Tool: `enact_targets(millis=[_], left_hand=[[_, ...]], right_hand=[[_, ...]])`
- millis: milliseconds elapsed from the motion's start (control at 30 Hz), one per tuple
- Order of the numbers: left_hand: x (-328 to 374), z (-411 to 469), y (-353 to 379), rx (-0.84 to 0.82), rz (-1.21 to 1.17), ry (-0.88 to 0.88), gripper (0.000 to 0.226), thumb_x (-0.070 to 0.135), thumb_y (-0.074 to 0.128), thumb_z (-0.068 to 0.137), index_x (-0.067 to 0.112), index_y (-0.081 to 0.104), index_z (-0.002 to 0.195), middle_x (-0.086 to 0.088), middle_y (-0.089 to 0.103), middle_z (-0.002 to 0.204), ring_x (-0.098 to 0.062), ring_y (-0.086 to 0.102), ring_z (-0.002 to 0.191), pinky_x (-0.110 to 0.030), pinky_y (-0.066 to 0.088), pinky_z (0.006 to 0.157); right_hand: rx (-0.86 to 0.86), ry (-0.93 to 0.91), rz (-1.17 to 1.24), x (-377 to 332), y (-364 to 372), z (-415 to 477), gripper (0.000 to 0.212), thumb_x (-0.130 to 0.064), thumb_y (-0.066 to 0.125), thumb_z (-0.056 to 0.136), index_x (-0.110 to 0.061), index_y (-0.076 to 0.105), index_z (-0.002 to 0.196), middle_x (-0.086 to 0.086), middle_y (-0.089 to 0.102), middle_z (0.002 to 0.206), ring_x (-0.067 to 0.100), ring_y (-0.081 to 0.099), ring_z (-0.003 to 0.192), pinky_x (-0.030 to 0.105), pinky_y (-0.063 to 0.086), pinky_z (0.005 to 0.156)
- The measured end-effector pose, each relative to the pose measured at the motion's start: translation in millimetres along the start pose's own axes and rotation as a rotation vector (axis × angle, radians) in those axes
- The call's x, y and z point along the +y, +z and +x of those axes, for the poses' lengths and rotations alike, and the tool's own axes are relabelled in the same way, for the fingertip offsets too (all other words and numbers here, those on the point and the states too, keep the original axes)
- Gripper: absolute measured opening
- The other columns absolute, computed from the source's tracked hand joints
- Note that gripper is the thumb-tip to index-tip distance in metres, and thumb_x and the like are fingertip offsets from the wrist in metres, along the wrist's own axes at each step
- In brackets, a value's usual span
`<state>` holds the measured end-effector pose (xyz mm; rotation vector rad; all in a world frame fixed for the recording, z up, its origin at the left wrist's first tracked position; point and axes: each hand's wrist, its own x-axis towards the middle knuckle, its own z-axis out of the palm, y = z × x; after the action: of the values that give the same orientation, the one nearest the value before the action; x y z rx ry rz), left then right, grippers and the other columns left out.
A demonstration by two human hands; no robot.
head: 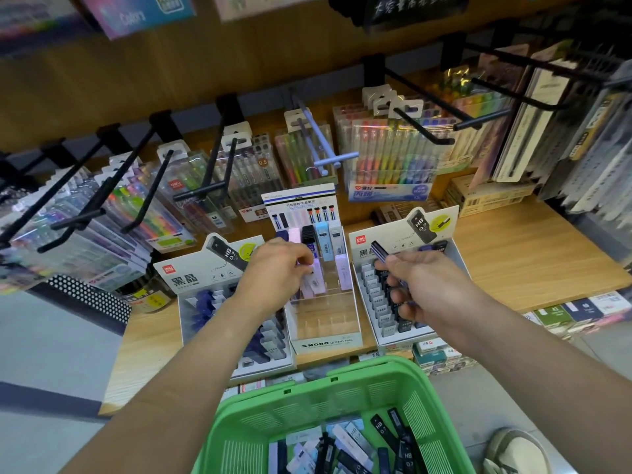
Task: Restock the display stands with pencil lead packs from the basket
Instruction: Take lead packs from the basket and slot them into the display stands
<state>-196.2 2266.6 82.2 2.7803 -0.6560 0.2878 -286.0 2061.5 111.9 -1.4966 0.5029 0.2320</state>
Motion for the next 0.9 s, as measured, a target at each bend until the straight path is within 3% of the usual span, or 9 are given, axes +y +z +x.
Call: enact_targets(millis=[200, 300, 400, 467, 567, 633, 700, 767, 900], left_hand=[[1.3, -4.4, 18.1, -0.05, 0.011, 0.062, 0.007, 0.017, 0.067, 0.087, 0.014, 0.072, 0.089, -0.003, 0.068, 0.086, -0.021, 0.054, 0.089, -0.031, 0.045, 0.074], [4.4, -7.5, 25.7, 0.038, 0.081, 0.149, 0.005, 0.01, 0.068, 0.085, 0.009, 0.071, 0.082, -0.005, 0.067, 0.081, -0.024, 0.052, 0.083, -0.033, 0.047, 0.069], [8.3, -14.1, 25.2, 0.196, 0.044, 0.13, 0.003, 0.006, 0.074, 0.08, 0.006, 0.075, 0.083, -0.005, 0.066, 0.087, -0.026, 0.054, 0.08, -0.031, 0.048, 0.068], [18.9, -23.9, 20.4, 0.23, -0.151, -0.047, 0.007, 0.009, 0.071, 0.083, 0.01, 0.076, 0.089, 0.0, 0.066, 0.087, -0.016, 0.055, 0.079, -0.025, 0.045, 0.073], [41.4, -45.3, 11.7, 0.136, -0.598, -0.444, 0.014, 0.017, 0.069, 0.087, 0.029, 0.073, 0.081, 0.014, 0.068, 0.075, -0.002, 0.058, 0.067, -0.015, 0.047, 0.065], [54.9, -58.2, 4.4, 0.044, -1.072, -0.634, 0.009, 0.022, 0.066, 0.089, 0.026, 0.074, 0.087, 0.006, 0.072, 0.076, -0.006, 0.06, 0.063, -0.018, 0.049, 0.059], [65.7, -68.6, -4.0, -0.018, -1.412, -0.698, 0.02, 0.032, 0.067, 0.084, 0.02, 0.074, 0.098, 0.004, 0.072, 0.081, -0.012, 0.061, 0.063, -0.023, 0.052, 0.06], [71.9, -76.0, -9.6, -0.03, -1.454, -0.678, 0.025, 0.033, 0.07, 0.075, 0.019, 0.076, 0.094, 0.0, 0.073, 0.083, -0.015, 0.064, 0.064, -0.025, 0.054, 0.064], [79.1, -89.6, -16.2, -0.015, -1.515, -0.703, 0.022, 0.019, 0.077, 0.067, 0.012, 0.074, 0.088, -0.015, 0.073, 0.083, -0.023, 0.071, 0.069, -0.023, 0.056, 0.064]], right_hand=[[-0.034, -0.016, 0.029, -1.4, 1.5, -3.1, 0.018, -0.021, 0.052, 0.102, -0.015, 0.065, 0.111, 0.002, 0.061, 0.074, 0.009, 0.056, 0.054, 0.021, 0.044, 0.046], [-0.048, -0.031, 0.005, -0.8, 0.3, -3.7, 0.017, -0.014, 0.051, 0.102, -0.015, 0.066, 0.11, 0.002, 0.069, 0.073, 0.007, 0.063, 0.056, 0.02, 0.047, 0.049], [-0.064, -0.032, -0.023, -0.4, 1.5, -3.1, 0.021, -0.004, 0.052, 0.099, -0.01, 0.065, 0.115, 0.006, 0.068, 0.087, 0.01, 0.066, 0.062, 0.022, 0.051, 0.052], [-0.077, -0.018, -0.025, -0.9, 3.6, -3.1, 0.022, -0.002, 0.055, 0.097, -0.008, 0.063, 0.116, 0.007, 0.066, 0.094, 0.011, 0.066, 0.063, 0.022, 0.053, 0.054], [-0.098, -0.017, -0.074, -1.9, 8.1, -4.6, 0.019, 0.002, 0.059, 0.093, -0.009, 0.064, 0.107, 0.013, 0.068, 0.095, 0.012, 0.067, 0.062, 0.022, 0.053, 0.054], [-0.11, -0.044, -0.127, -0.7, 10.4, -6.5, 0.019, 0.005, 0.063, 0.089, -0.012, 0.065, 0.096, 0.017, 0.068, 0.095, 0.016, 0.068, 0.063, 0.024, 0.053, 0.055], [-0.112, -0.078, -0.193, 1.5, 11.2, -8.4, 0.023, 0.005, 0.071, 0.083, -0.016, 0.067, 0.09, 0.017, 0.068, 0.098, 0.026, 0.067, 0.073, 0.031, 0.052, 0.062], [-0.12, -0.088, -0.191, 1.8, 11.2, -10.7, 0.028, 0.004, 0.077, 0.077, -0.019, 0.069, 0.091, 0.015, 0.069, 0.097, 0.028, 0.064, 0.075, 0.033, 0.049, 0.064], [-0.155, -0.024, 0.078, -0.4, 14.6, -13.0, 0.028, 0.004, 0.073, 0.081, -0.011, 0.066, 0.104, 0.006, 0.072, 0.079, 0.013, 0.061, 0.063, 0.022, 0.048, 0.058]])
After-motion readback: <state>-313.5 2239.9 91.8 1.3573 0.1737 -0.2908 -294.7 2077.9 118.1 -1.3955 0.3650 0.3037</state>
